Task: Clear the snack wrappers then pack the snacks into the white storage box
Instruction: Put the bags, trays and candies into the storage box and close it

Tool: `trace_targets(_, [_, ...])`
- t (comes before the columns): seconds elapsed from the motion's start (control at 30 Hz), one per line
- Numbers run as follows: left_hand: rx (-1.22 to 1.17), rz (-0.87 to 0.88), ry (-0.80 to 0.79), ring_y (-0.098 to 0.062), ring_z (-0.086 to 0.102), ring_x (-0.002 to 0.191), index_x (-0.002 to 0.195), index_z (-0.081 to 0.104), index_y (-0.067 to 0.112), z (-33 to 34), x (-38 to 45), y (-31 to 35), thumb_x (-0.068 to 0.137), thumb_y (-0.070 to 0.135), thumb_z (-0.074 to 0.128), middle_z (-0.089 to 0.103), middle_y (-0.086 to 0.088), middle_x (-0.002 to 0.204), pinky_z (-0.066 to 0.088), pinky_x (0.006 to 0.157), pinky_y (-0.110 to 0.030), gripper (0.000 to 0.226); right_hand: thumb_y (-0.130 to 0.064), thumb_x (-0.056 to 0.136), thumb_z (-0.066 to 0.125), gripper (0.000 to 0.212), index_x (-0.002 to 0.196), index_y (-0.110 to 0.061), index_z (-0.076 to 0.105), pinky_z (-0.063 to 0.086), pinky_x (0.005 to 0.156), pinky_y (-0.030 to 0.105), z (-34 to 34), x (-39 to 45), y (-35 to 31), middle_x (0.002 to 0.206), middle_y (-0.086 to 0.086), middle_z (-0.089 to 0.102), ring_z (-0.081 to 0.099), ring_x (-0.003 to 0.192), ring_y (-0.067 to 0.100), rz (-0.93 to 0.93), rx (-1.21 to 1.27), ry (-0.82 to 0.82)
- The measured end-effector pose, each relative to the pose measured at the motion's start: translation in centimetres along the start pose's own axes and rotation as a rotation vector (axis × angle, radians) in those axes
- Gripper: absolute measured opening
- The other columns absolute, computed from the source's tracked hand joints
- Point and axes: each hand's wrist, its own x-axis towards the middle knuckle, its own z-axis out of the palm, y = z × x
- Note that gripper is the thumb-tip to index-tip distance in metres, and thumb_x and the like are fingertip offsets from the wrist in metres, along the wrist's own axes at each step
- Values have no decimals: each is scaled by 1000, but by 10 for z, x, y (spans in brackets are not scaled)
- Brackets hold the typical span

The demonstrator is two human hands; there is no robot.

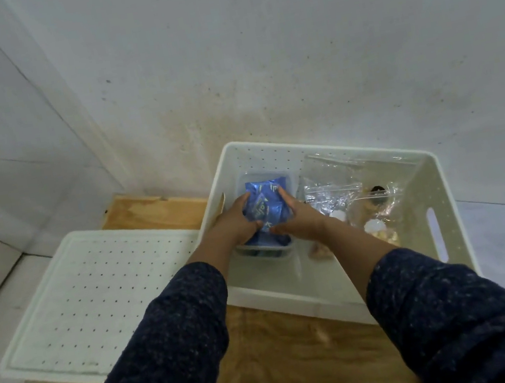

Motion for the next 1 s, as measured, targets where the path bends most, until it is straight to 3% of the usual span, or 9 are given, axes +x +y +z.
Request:
trace_targets(0.13, [251, 17, 17, -32, 52, 120, 139, 37, 16, -14, -15, 16, 86, 27, 61, 51, -14, 135, 42, 97, -34, 59, -23, 83, 66, 85, 150, -17, 15, 38, 100, 31, -9, -20, -15, 142, 14, 46, 48, 126, 31, 9, -293, 13])
trace_targets(0.23, [373, 59, 95, -32, 46, 124, 139, 36, 13, -26, -38, 26, 87, 32, 62, 46, -14, 135, 39, 99, -35, 62, -21, 86, 62, 64, 141, -7, 34, 41, 100, 35, -21, -46, -24, 138, 17, 47, 48, 125, 33, -1, -500, 72])
trace_targets(0.33, [479, 118, 180, -30, 47, 122, 138, 38, 11, -35, -70, 35, 88, 37, 60, 44, -14, 135, 41, 95, -35, 60, -30, 84, 60, 60, 135, -5, 42, 42, 100, 36, -30, -81, -27, 138, 16, 45, 47, 125, 31, 16, -586, 176])
trace_targets(0.47, [530, 189, 262, -29, 48, 120, 130, 44, 5, -39, -126, 47, 91, 42, 54, 44, -14, 132, 41, 93, -35, 55, -35, 87, 57, 64, 139, -3, 38, 40, 103, 38, -34, -145, -33, 142, 15, 41, 44, 128, 31, 12, -576, 313])
trace_targets(0.7, [527, 393, 376, -28, 37, 131, 142, 28, 5, -11, -233, 48, 93, 40, 51, 35, -12, 141, 38, 102, -39, 65, -39, 87, 56, 68, 142, -6, 34, 39, 106, 38, -19, -265, -12, 146, 13, 38, 41, 131, 30, 15, -535, 477])
trace_targets(1.0, [492, 494, 286, -26, 23, 142, 148, 16, 5, 99, -315, 43, 94, 44, 47, 22, -11, 153, 31, 111, -39, 73, -34, 89, 53, 67, 145, -6, 28, 31, 110, 36, 13, -380, 93, 151, 13, 32, 33, 138, 27, 110, -416, 622])
